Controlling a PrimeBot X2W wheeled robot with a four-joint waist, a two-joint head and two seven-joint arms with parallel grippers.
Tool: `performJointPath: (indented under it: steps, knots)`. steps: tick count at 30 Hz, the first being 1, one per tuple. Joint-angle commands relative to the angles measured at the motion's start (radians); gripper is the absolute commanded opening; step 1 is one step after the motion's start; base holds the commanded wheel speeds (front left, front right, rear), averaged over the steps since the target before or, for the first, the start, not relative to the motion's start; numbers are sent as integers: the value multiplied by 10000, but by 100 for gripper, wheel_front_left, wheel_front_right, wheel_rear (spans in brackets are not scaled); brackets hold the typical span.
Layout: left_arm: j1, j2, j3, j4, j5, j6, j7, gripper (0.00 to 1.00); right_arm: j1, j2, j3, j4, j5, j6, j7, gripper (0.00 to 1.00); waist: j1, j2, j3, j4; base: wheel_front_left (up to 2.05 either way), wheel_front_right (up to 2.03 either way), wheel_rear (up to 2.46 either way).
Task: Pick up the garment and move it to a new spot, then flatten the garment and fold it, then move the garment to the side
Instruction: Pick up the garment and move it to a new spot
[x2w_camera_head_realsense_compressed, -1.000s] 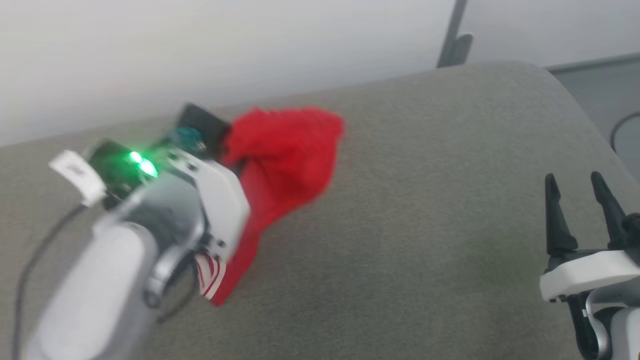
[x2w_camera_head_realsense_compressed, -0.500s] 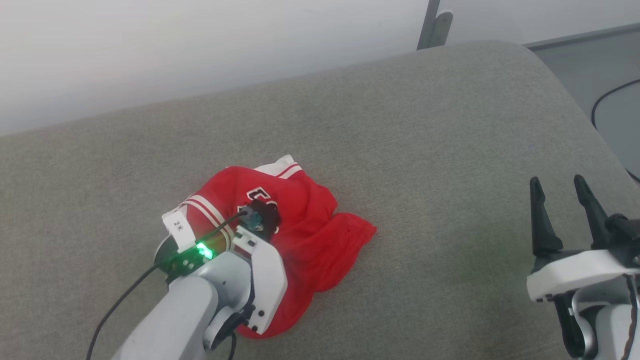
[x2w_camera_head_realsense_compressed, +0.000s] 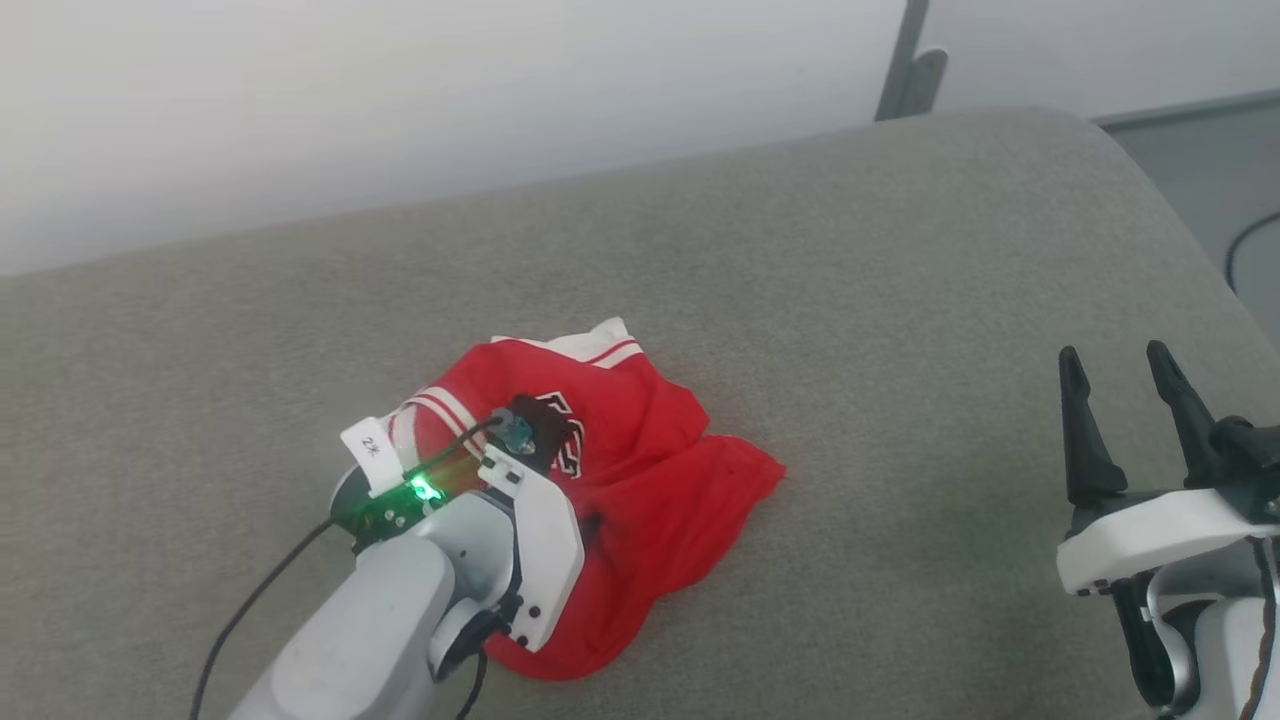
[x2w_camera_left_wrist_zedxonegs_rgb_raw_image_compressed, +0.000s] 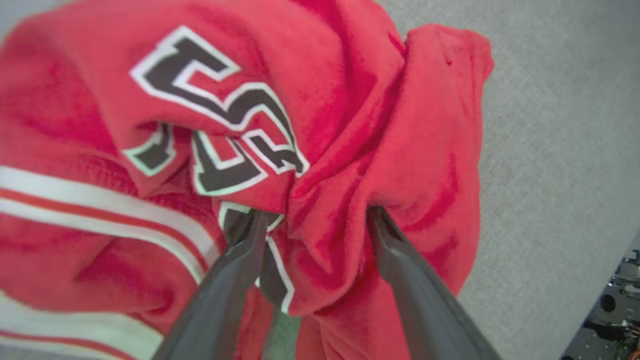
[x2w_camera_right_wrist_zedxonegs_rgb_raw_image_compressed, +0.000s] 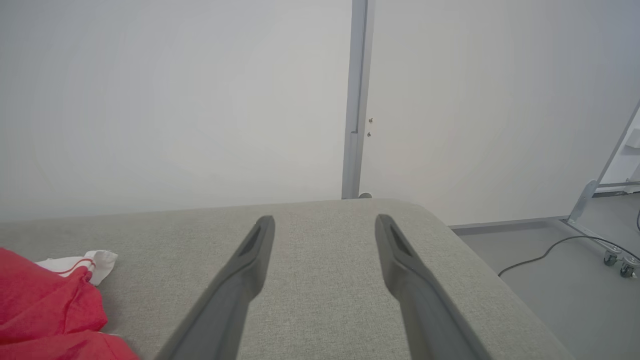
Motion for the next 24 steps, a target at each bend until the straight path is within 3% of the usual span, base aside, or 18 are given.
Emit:
performJointPath:
  steps: [1,12,24]
  knots:
    - [-92,74,46,-38,-24,-37,-109,100,59,-24,11,8,-28,1,-1,100,0,0,-155,163,0,0,0]
    - [645,885,918,-1355,-387,198,-1746,100,460,-218,-103,-116,-63,1,38,100,0,0,-1010,1016,0,0,0]
    - [2757,2025,2936,-2622,-835,1163,-4789,100,1038,-178,-560,-5,-173,1,-186,100,0,0,-1419,1853,0,0,0]
